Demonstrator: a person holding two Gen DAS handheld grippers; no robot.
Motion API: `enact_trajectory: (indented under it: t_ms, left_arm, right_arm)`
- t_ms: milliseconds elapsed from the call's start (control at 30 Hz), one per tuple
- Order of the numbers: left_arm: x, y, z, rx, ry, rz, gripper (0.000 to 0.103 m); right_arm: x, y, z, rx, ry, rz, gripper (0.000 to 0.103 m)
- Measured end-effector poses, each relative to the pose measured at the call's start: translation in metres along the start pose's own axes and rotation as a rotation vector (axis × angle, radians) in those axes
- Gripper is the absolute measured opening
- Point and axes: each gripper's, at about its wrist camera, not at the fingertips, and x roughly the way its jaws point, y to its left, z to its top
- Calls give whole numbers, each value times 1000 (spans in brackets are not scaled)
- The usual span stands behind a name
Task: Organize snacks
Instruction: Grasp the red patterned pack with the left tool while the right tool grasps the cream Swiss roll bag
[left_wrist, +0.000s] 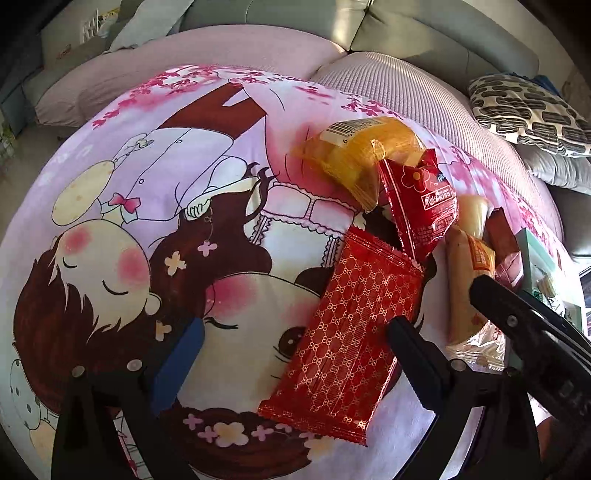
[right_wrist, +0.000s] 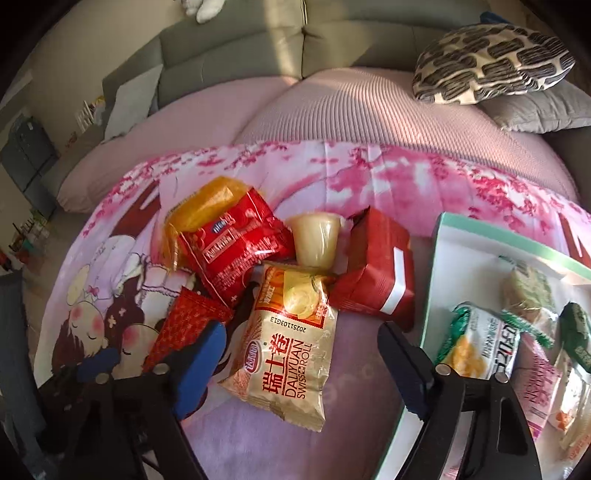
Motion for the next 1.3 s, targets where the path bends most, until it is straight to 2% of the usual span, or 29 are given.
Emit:
enact_trajectory:
  t_ms: [200, 367, 700, 1167, 1300]
  left_arm:
    - [1, -14, -3, 51, 1, -12, 99]
    - [4, -27, -7, 107, 9, -3, 99]
    - [8, -29, -6, 118, -11, 10, 97]
    - [0, -2, -4, 81, -34, 9, 92]
    - [1, 1, -2, 62, -39, 7, 87]
  right_arm:
    - [11, -3, -3, 16, 35, 22, 70]
    - [12, -3, -6, 1, 36, 18, 66]
    - [7, -6, -11, 2, 36, 16, 58]
    - [3, -9, -11, 3, 48, 28, 57]
    - [3, -8, -12, -8, 46, 23, 57]
